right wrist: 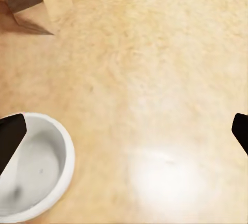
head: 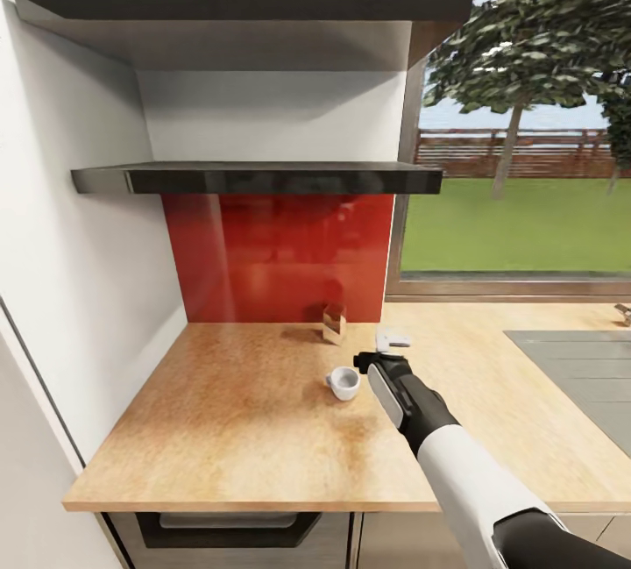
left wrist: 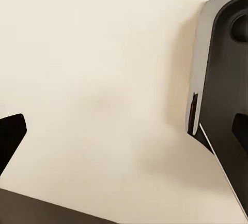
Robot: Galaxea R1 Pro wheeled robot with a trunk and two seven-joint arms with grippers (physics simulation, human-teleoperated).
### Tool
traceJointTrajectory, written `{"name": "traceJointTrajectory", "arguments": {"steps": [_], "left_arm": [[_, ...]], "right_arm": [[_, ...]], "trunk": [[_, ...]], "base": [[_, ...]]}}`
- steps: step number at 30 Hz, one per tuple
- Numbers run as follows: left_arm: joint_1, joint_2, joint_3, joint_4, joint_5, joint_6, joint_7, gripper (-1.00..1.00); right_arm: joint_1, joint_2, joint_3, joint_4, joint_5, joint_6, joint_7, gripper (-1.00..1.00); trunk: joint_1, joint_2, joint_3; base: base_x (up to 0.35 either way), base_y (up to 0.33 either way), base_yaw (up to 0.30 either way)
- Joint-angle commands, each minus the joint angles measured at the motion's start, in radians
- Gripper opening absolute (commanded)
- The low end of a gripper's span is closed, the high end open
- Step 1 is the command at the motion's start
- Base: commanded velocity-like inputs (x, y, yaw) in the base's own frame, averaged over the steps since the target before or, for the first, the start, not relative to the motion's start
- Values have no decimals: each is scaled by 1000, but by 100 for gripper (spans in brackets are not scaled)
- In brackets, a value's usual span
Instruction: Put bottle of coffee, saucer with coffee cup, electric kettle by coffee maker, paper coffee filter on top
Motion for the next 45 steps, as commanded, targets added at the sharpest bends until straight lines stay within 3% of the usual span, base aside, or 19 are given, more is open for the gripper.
{"name": "traceJointTrajectory", "arguments": {"steps": [1,36,42,45], "left_arm": [[0,0,8,1,-9,-4,2,100],[3,0,8,0,-9,-7,-5,100],[3,0,8,0,-8,-7,-5,100],[3,0,8,0,-8,-9,-5,100]], "right_arm": [[0,-1,5,1,-10,-3,-9,100],[0,1,5,84,-11,-16,-6,100],[0,1,6,103,-9,-72,-6,100],[0,2,6,160,-10,-102,-5,100]], "trunk": [[0,-1,0],[0,-1,0],[0,-1,0],[0,-1,0]], "base": [[0,0,0],[26,17,0],[0,0,0],[75,0,0]]}}
